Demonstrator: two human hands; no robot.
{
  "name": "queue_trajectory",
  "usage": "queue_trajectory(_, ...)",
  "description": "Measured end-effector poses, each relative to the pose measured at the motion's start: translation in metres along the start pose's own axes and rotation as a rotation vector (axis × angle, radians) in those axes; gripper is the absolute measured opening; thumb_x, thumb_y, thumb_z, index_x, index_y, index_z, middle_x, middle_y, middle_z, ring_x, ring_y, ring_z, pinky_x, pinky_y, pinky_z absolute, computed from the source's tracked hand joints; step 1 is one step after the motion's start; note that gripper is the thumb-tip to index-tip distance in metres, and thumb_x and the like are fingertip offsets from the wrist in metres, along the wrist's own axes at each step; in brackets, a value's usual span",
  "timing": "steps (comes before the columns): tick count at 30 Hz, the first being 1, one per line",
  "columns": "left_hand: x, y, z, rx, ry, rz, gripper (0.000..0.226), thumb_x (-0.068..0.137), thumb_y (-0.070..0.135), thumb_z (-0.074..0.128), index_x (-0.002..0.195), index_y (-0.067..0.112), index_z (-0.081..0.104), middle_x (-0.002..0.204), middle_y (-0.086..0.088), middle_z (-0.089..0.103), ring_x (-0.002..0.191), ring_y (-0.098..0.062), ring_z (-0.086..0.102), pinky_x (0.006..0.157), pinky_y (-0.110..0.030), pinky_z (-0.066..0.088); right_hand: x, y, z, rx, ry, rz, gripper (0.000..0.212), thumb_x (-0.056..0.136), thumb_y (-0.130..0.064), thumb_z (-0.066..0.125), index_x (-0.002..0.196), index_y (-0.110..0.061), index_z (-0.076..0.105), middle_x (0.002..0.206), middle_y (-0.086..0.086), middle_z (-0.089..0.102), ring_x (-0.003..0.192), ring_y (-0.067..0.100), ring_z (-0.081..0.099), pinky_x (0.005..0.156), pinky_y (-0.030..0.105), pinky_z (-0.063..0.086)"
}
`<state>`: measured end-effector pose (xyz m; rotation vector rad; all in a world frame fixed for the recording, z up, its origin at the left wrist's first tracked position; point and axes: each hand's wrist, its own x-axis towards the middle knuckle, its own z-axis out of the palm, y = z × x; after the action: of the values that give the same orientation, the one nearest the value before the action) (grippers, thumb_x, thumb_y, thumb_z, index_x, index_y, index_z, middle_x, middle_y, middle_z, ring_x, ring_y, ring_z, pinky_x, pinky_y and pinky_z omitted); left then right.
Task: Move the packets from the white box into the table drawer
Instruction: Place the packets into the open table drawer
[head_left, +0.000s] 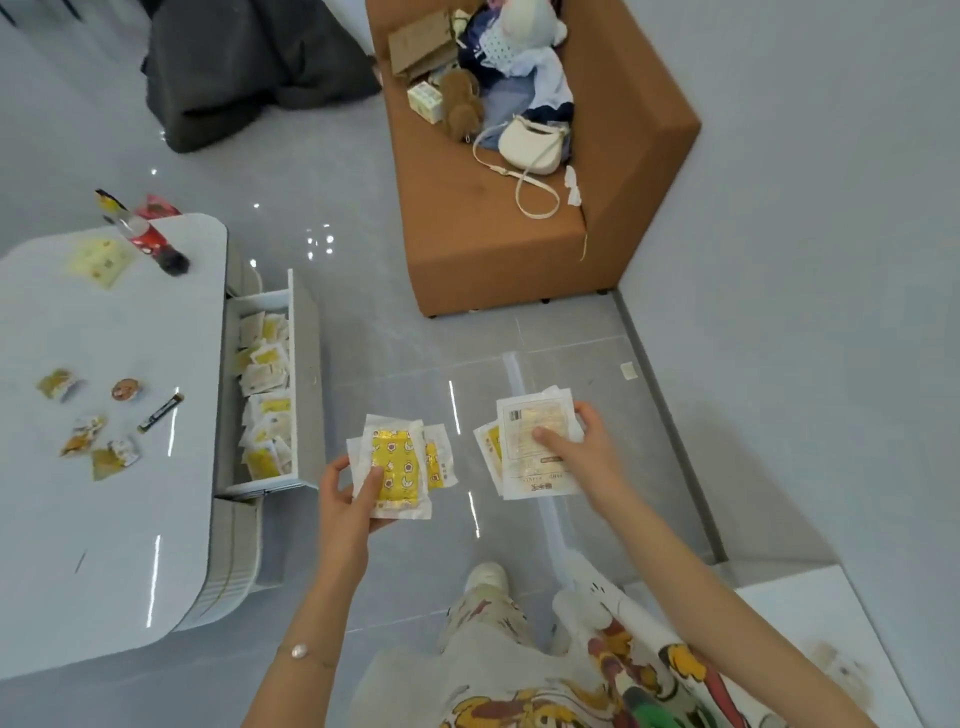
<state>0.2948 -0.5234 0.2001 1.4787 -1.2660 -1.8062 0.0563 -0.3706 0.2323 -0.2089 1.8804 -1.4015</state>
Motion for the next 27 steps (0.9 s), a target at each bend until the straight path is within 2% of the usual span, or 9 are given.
queue_trajectory(4,0.026,0.020,-0.021,-0.109,0.114,-0.005,0.030,0.091,0.018,0.064,0.111,0.035,0.050,0.097,0.007,0.071,0.080,-0.014,0.073,0.055,-0.029,0.059,0.032,-0.033,0.038,0.006,-0.049,-0.030,0.032,0.080,-0.019,0.076,0.098,-0.031,0.053,0.101,-0.002,0.069,0.085,0.016,0.071,0.063,0.027,0.059)
queue_trajectory(8,0.053,0.034,-0.030,-0.179,0.199,-0.002,0.035,0.091,0.016,0.064,0.119,0.027,0.048,0.098,0.008,0.071,0.086,-0.016,0.072,0.059,-0.034,0.060,0.073,-0.061,0.064,-0.005,-0.091,-0.033,0.031,0.080,-0.017,0.076,0.101,-0.028,0.054,0.104,0.001,0.069,0.089,0.019,0.071,0.067,0.032,0.060)
queue_trajectory(13,0.090,0.047,-0.026,-0.240,0.313,-0.006,0.038,0.092,0.016,0.063,0.125,0.022,0.045,0.108,0.002,0.067,0.093,-0.021,0.069,0.058,-0.031,0.059,0.135,-0.090,0.093,-0.024,-0.178,-0.043,0.033,0.081,-0.018,0.076,0.102,-0.030,0.054,0.103,0.000,0.070,0.084,0.015,0.072,0.058,0.024,0.056)
queue_trajectory(16,0.114,0.056,-0.017,-0.287,0.378,-0.009,0.042,0.092,0.015,0.062,0.129,0.020,0.043,0.112,-0.004,0.065,0.095,-0.022,0.069,0.057,-0.031,0.059,0.172,-0.105,0.113,-0.050,-0.242,-0.038,0.035,0.081,-0.018,0.076,0.107,-0.027,0.054,0.102,0.000,0.071,0.083,0.016,0.072,0.061,0.028,0.057)
queue_trajectory(19,0.138,0.068,-0.008,-0.337,0.464,-0.009,0.045,0.092,0.015,0.062,0.132,0.017,0.041,0.114,-0.007,0.065,0.093,-0.023,0.069,0.057,-0.032,0.059,0.213,-0.128,0.137,-0.106,-0.344,-0.046,0.032,0.081,-0.018,0.075,0.103,-0.028,0.054,0.101,0.000,0.071,0.084,0.017,0.072,0.066,0.031,0.057)
queue_trajectory(24,0.160,0.077,-0.003,-0.427,0.610,-0.005,0.035,0.092,0.017,0.063,0.122,0.023,0.046,0.107,-0.002,0.069,0.084,-0.019,0.072,0.057,-0.032,0.059,0.268,-0.163,0.172,-0.195,-0.491,-0.059,0.032,0.081,-0.015,0.076,0.105,-0.022,0.056,0.097,-0.004,0.070,0.077,0.009,0.071,0.057,0.020,0.053)
queue_trajectory(27,0.171,0.076,-0.004,-0.505,0.710,-0.033,0.028,0.093,0.017,0.062,0.115,0.025,0.048,0.101,-0.001,0.071,0.080,-0.018,0.073,0.057,-0.033,0.059,0.298,-0.179,0.194,-0.264,-0.572,-0.073,0.031,0.081,-0.014,0.075,0.104,-0.022,0.055,0.093,-0.008,0.069,0.078,0.006,0.070,0.059,0.020,0.053)
